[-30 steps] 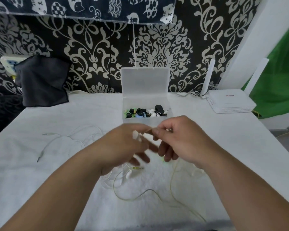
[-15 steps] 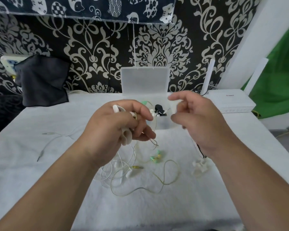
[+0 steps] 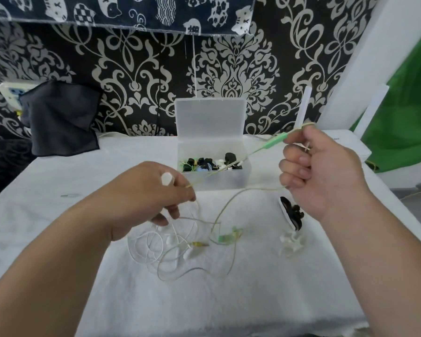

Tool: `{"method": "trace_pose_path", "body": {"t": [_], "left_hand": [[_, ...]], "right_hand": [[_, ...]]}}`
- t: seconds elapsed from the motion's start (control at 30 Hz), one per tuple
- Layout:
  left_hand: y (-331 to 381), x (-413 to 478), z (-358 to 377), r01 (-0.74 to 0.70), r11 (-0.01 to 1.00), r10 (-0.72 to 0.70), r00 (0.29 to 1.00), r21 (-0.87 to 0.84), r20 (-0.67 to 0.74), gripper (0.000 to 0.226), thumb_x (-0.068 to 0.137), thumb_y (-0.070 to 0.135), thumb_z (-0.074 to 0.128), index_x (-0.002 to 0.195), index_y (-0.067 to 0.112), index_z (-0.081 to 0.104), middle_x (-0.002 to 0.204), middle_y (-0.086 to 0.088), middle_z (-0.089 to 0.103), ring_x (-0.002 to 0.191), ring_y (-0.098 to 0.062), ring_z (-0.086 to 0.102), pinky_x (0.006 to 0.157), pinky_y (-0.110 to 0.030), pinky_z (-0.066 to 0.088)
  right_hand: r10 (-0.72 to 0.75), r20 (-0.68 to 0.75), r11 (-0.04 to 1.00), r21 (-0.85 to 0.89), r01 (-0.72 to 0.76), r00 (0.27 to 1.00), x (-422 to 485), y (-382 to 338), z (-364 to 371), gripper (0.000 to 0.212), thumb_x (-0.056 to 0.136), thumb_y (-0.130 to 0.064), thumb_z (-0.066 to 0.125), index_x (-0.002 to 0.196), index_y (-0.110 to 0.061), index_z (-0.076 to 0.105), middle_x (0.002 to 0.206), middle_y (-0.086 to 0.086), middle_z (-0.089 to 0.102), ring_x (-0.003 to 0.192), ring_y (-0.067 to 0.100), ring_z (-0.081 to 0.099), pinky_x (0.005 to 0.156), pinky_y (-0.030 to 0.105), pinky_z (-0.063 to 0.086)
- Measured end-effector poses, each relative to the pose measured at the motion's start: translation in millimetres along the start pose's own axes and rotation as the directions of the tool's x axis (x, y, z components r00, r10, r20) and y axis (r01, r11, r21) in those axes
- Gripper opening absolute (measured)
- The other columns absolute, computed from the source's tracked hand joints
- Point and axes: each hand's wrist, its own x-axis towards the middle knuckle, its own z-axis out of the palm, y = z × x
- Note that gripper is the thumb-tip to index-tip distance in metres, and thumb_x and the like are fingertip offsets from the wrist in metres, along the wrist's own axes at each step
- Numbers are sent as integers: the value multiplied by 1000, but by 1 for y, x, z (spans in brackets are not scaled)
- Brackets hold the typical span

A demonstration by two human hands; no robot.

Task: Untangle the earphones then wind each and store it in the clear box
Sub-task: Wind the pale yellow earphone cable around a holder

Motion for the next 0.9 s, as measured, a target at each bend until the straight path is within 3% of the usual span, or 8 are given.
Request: {"method": "trace_pose_path", "body": {"t": [0.33,0.43,0.5,0.57,0.67,0.73,0.8,0.9], "left_hand": [[-2,3,-15,-27,961,-34,976,-274,-215,48,98,30,57,53,15,50,52,-4,41,78,-27,75,77,-37,41],[3,3,-16,-124,762,-40,971,-636,-237,37,100,28,50,65,15,54,51,3,32,52,-15,56,60,-30,57],[4,3,-16,-174,734,0,967,-656,-256,32,100,26,48,71,15,56,52,5,29,44,-10,38,42,-19,39],[1,5,-14,-222,800,58,954,-558,-295,32,101,21,48,73,13,61,54,5,29,46,-10,28,40,-18,26],[0,5,-6,-239,866,128,955,-440,-268,34,99,14,51,70,14,67,55,1,31,48,-12,28,42,-20,28],[2,2,1,-240,887,175,965,-394,-193,30,95,13,58,68,14,70,54,-1,33,48,-13,29,44,-24,29],[3,0,9,-245,900,223,969,-360,-103,19,88,15,67,70,12,71,53,-2,35,49,-14,31,45,-25,29],[6,-2,18,-235,901,246,969,-365,-16,15,81,21,70,69,12,71,52,-1,36,49,-14,32,46,-24,29]], "right_hand": [[-141,-455,989,-20,148,880,11,-13,-29,42,97,-32,44,59,-15,51,47,-6,23,40,13,13,43,22,11],[-131,-487,990,-117,84,864,15,-11,-35,42,98,-32,45,61,-14,55,41,-7,27,35,11,16,40,19,13],[-126,-463,973,-230,18,877,18,-8,-36,36,97,-27,50,68,-12,63,45,-6,35,35,11,22,39,19,17],[-146,-386,890,-453,-49,911,20,-4,-35,14,91,-11,58,91,-10,72,65,0,53,49,13,42,48,24,31],[-307,-230,641,-767,22,924,19,8,-33,49,84,3,53,126,-20,64,116,1,65,106,19,60,89,36,50],[-392,13,539,-807,241,920,9,10,-22,57,78,6,51,127,-22,63,122,-4,66,119,14,58,106,41,45],[-265,334,617,-662,425,905,-1,12,-10,57,70,-1,54,121,-22,66,118,-7,71,120,6,60,106,36,44],[74,597,806,-507,305,799,-14,19,6,52,73,-14,61,124,-22,63,116,-2,73,118,7,63,97,26,45]]}}
